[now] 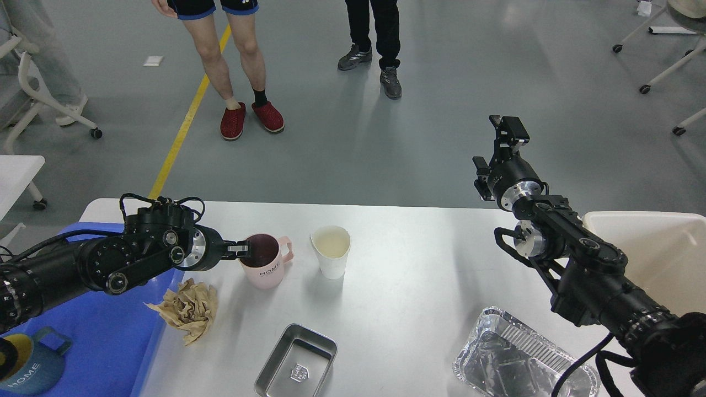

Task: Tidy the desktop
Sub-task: 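Grasp the pink mug by its rim with the left gripper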

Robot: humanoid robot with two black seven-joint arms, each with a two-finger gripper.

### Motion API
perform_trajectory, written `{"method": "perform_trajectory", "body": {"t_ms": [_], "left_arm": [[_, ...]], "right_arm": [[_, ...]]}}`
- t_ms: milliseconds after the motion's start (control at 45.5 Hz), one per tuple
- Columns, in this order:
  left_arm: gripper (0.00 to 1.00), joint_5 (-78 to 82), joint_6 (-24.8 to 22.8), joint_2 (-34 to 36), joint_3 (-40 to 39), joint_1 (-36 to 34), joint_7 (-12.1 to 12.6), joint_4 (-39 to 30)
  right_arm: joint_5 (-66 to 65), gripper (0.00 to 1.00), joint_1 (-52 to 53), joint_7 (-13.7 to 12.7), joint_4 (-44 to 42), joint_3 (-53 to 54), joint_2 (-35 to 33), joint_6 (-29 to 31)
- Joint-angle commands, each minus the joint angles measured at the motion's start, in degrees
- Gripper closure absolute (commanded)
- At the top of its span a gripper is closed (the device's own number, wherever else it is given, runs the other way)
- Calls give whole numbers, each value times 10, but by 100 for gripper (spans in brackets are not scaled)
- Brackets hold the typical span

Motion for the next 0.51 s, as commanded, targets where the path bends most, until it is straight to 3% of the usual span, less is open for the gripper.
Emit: {"method": "perform_trajectory", "body": {"t_ms": [0, 242, 483], "left_arm": [[85, -10, -3, -7, -4, -1, 24, 1], [98, -18, -4, -11, -1, -2, 24, 1], [99, -19, -22, -12, -8, -11, 24, 1]], "right_arm": [[0, 0, 0, 0, 0, 0, 0, 0], [0, 0, -1, 0, 0, 0, 0, 0], [0, 0, -1, 0, 1, 0, 0, -2]]}}
